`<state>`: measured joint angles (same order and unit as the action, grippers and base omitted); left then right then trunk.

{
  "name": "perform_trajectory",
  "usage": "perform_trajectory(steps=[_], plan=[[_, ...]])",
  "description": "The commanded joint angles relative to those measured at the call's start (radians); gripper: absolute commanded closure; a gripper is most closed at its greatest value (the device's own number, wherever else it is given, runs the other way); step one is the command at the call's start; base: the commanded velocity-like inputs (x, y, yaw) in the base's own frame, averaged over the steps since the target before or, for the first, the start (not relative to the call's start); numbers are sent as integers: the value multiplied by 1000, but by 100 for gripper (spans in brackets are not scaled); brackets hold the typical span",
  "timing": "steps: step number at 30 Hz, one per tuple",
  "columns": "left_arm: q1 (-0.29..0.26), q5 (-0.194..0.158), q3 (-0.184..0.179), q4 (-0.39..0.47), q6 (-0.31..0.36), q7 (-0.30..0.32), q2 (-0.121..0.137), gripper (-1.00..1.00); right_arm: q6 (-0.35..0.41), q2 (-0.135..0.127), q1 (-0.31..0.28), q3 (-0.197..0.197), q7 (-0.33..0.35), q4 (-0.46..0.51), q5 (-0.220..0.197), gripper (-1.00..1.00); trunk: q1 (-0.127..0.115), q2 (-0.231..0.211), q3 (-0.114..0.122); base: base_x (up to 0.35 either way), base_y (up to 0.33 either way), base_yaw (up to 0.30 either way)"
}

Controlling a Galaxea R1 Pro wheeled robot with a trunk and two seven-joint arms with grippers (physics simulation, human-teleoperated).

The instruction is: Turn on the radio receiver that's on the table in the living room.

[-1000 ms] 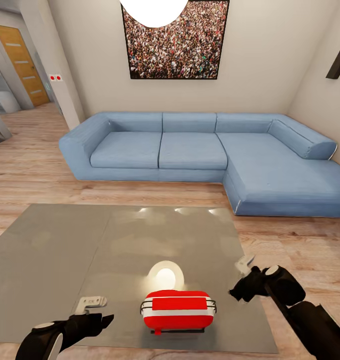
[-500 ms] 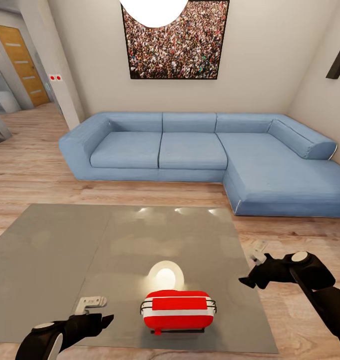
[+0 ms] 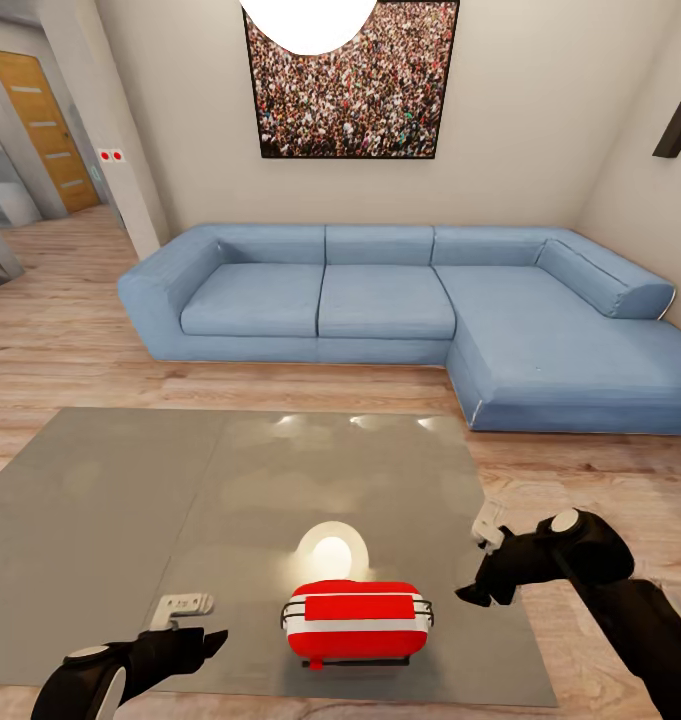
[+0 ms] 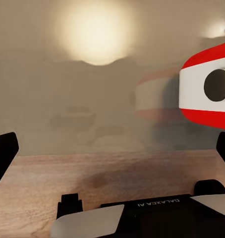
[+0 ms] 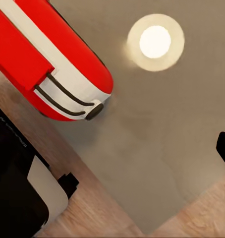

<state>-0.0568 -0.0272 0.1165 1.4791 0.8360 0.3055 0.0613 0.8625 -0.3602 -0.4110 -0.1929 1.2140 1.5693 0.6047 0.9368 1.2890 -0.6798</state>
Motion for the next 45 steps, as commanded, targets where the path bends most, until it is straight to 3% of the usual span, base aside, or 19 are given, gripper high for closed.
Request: perform_trajectory(steps=[1,6,16,19,24,27,39,45], plan=[[0,0,0,0,0,0,0,-100,0,14,0,-13,0,0,25,-100,0,0,0,0,0,0],[0,0,0,0,0,0,0,-100,1,37,0,-36,0,0,60,-100,0,0,0,0,0,0],[0,0,0,0,0,0,0,-100,1,42,0,-66,1,0,66,-100,0,0,0,0,0,0],[0,0,0,0,0,0,0,-100,3,61,0,-95,0,0,67,-100,0,0,0,0,0,0],[-1,1,2,-3,0,-1,7,-100,0,73,-24,-90,3,-28,64,-100,0,0,0,0,0,0],[-1,1,2,-4,0,-1,9,-100,6,61,-20,-88,9,-21,58,-100,0,0,0,0,0,0],[-1,1,2,-5,1,0,15,-100,12,99,-22,-87,3,-16,54,-100,0,0,0,0,0,0],[-1,1,2,-5,1,0,15,-100,17,133,-23,-93,-4,-26,83,-100,0,0,0,0,0,0]])
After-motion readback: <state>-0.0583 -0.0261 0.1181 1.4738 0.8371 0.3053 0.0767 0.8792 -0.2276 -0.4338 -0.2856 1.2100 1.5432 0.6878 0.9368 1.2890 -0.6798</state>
